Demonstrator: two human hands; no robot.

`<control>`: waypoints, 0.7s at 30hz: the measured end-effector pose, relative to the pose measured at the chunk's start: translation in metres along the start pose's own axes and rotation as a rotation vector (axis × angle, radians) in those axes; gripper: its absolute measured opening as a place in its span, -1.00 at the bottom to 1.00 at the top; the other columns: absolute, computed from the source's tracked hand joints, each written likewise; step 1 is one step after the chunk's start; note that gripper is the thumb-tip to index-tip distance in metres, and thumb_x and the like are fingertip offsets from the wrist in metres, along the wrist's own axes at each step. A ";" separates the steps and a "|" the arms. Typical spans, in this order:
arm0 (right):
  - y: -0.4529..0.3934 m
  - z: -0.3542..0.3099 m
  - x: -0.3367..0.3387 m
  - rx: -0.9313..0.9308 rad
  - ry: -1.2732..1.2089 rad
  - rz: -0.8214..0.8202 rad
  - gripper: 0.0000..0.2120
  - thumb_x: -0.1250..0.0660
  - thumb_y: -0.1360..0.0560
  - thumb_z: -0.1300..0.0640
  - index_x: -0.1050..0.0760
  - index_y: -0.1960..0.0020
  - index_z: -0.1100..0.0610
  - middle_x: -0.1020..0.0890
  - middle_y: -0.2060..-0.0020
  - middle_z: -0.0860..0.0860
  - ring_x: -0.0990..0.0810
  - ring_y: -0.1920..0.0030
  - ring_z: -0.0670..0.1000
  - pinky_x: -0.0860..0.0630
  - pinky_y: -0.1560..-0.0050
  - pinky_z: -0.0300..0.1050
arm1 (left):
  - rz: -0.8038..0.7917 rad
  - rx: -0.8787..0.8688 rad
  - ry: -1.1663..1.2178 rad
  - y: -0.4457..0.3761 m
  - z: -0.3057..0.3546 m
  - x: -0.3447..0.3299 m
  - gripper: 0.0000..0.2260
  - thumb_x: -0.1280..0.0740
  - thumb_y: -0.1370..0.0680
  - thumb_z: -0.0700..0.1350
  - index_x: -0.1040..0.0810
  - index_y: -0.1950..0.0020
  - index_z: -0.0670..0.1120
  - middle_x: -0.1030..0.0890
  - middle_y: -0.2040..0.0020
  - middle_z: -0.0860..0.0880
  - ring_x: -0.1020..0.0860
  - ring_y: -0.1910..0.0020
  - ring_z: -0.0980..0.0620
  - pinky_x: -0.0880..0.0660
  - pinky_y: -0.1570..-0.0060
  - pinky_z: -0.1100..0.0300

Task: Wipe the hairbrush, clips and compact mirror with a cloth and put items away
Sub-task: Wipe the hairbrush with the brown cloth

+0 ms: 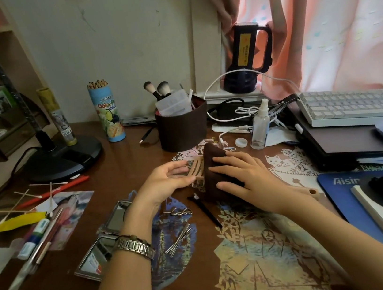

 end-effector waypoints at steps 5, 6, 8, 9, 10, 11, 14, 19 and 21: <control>0.005 0.002 -0.001 0.003 -0.037 -0.003 -0.46 0.04 -0.49 -0.34 -0.26 -0.41 -0.22 -0.22 -0.44 -0.25 0.02 -0.49 -0.14 -0.02 -0.43 -0.03 | -0.096 -0.012 -0.115 -0.001 0.002 -0.005 -0.41 -0.44 -0.45 -0.24 -0.33 -0.44 -0.08 -0.47 -0.32 -0.07 -0.51 -0.17 0.08 -0.47 -0.07 0.29; 0.005 0.002 -0.001 0.004 -0.044 0.000 -0.47 0.03 -0.49 -0.33 -0.26 -0.41 -0.22 -0.22 -0.44 -0.25 0.01 -0.49 -0.14 -0.02 -0.44 -0.02 | -0.104 -0.017 -0.124 -0.002 0.001 -0.007 -0.41 -0.44 -0.45 -0.24 -0.32 -0.44 -0.08 -0.47 -0.32 -0.08 -0.51 -0.18 0.08 -0.46 -0.09 0.28; 0.007 0.003 -0.001 0.007 -0.052 0.004 -0.47 0.04 -0.49 -0.33 -0.26 -0.41 -0.22 -0.22 -0.44 -0.25 0.01 -0.49 -0.14 -0.04 -0.45 0.00 | -0.091 -0.028 -0.117 -0.002 -0.001 -0.008 -0.42 -0.44 -0.44 -0.25 -0.33 -0.42 -0.09 -0.49 -0.30 -0.09 -0.52 -0.15 0.09 -0.47 -0.08 0.27; 0.007 0.004 -0.001 0.008 -0.056 0.004 -0.47 0.05 -0.49 -0.33 -0.26 -0.41 -0.22 -0.22 -0.44 -0.26 0.01 -0.49 -0.14 -0.05 -0.45 0.01 | -0.082 -0.033 -0.112 -0.002 -0.002 -0.009 -0.43 -0.44 -0.44 -0.26 -0.32 -0.41 -0.09 -0.50 -0.28 -0.07 -0.52 -0.11 0.13 -0.47 -0.06 0.28; 0.008 0.005 -0.001 0.006 -0.063 0.004 -0.46 0.06 -0.48 -0.35 -0.26 -0.41 -0.22 -0.22 -0.44 -0.26 0.01 -0.48 -0.14 -0.06 -0.46 0.02 | -0.075 -0.037 -0.111 -0.002 -0.001 -0.009 -0.43 -0.44 -0.45 -0.25 -0.33 -0.40 -0.08 -0.50 -0.24 -0.04 -0.51 -0.07 0.17 -0.47 -0.04 0.29; 0.010 0.007 0.000 0.002 -0.071 0.002 -0.44 0.07 -0.48 -0.36 -0.26 -0.41 -0.22 -0.21 -0.43 -0.27 0.00 -0.48 -0.15 -0.07 -0.46 0.03 | -0.068 -0.038 -0.112 -0.002 -0.001 -0.010 -0.44 -0.44 -0.45 -0.25 -0.33 -0.40 -0.07 -0.50 -0.19 0.00 -0.49 -0.05 0.20 -0.46 -0.04 0.29; 0.014 0.011 0.001 -0.006 -0.088 -0.002 -0.44 0.06 -0.47 -0.38 -0.25 -0.41 -0.23 -0.20 -0.43 -0.28 -0.01 -0.48 -0.15 -0.12 -0.46 0.08 | -0.061 -0.033 -0.125 -0.003 -0.001 -0.009 -0.43 -0.44 -0.44 -0.23 -0.33 -0.40 -0.05 -0.50 -0.17 0.01 -0.49 -0.12 0.12 -0.44 -0.18 0.20; 0.024 0.018 0.005 -0.024 -0.098 -0.020 -0.48 0.01 -0.48 -0.34 -0.23 -0.41 -0.26 -0.17 -0.42 -0.32 -0.02 -0.47 -0.16 -0.12 -0.46 0.07 | -0.057 -0.036 -0.115 -0.002 0.000 -0.009 -0.43 -0.45 -0.43 -0.25 -0.35 -0.39 -0.06 -0.52 -0.11 0.06 -0.51 -0.16 0.07 -0.44 -0.23 0.13; 0.026 0.018 0.007 -0.031 -0.093 -0.031 -0.49 -0.02 -0.48 -0.31 -0.22 -0.41 -0.26 -0.16 -0.42 -0.32 -0.02 -0.47 -0.16 -0.11 -0.47 0.03 | -0.055 -0.045 -0.098 -0.001 0.002 -0.008 -0.45 -0.44 -0.43 -0.26 -0.36 -0.38 -0.07 -0.52 -0.18 0.00 -0.52 -0.16 0.06 -0.46 -0.19 0.17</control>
Point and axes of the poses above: each hand's wrist, its own y-axis away from the middle knuckle, its own x-axis out of the back of the hand, z = x × y, the point moved 1 cm from there along -y, towards the middle knuckle
